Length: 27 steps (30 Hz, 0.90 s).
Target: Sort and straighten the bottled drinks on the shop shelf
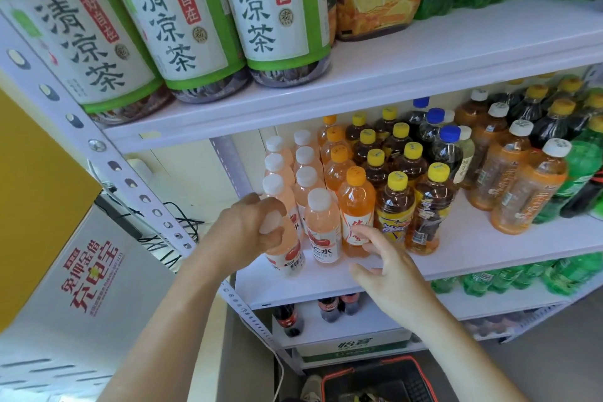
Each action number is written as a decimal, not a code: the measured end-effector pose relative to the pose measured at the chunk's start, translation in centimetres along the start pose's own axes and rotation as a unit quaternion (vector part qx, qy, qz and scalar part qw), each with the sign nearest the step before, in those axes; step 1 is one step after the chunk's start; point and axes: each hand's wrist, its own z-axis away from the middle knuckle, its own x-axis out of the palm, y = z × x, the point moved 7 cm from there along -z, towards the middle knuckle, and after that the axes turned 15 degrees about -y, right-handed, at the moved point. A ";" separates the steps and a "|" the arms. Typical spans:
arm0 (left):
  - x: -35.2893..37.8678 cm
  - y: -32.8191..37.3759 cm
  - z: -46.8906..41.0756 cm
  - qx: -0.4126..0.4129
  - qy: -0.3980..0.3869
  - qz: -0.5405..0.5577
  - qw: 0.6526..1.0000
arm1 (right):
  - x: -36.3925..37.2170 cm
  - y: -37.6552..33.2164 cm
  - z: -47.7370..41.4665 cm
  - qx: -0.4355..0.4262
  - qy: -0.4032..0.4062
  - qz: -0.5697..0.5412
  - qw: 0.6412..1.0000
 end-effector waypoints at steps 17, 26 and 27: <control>3.2 -1.8 -4.1 0.043 0.049 0.157 0.985 | 1.8 -2.5 -5.1 -0.037 -0.015 0.269 0.962; 4.4 -3.5 -4.2 -0.026 0.040 0.171 0.984 | 1.5 -2.0 -4.1 -0.061 -0.004 0.231 0.971; 4.6 -3.3 -4.1 -0.025 0.036 0.187 0.981 | 1.3 -1.8 -3.7 -0.061 0.000 0.219 0.974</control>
